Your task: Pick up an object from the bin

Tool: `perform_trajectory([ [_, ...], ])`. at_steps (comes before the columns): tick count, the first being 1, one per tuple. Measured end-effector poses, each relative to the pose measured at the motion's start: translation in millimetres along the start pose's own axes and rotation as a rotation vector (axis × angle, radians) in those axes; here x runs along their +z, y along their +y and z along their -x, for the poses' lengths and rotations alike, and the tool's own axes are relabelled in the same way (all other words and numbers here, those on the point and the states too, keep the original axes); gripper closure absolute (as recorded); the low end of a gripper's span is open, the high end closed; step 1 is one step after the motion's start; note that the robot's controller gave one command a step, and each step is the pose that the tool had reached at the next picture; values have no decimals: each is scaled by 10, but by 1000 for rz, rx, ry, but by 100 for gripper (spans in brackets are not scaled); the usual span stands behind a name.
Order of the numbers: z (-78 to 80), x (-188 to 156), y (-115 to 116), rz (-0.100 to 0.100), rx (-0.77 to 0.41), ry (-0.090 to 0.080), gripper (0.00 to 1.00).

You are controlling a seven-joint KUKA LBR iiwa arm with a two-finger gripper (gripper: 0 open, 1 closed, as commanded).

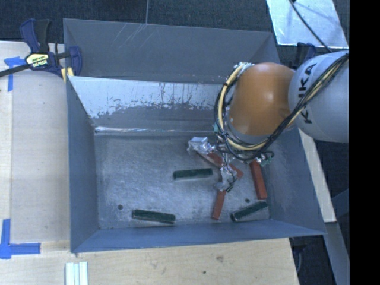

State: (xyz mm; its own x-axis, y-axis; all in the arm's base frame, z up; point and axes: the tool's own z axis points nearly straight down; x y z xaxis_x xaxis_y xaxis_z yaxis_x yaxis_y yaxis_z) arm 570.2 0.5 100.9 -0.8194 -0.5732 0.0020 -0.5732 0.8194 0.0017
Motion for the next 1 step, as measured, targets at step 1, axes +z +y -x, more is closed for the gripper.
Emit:
perform_trajectory([
  [1, 80, 313, 212, -1, 167, -2, 0],
])
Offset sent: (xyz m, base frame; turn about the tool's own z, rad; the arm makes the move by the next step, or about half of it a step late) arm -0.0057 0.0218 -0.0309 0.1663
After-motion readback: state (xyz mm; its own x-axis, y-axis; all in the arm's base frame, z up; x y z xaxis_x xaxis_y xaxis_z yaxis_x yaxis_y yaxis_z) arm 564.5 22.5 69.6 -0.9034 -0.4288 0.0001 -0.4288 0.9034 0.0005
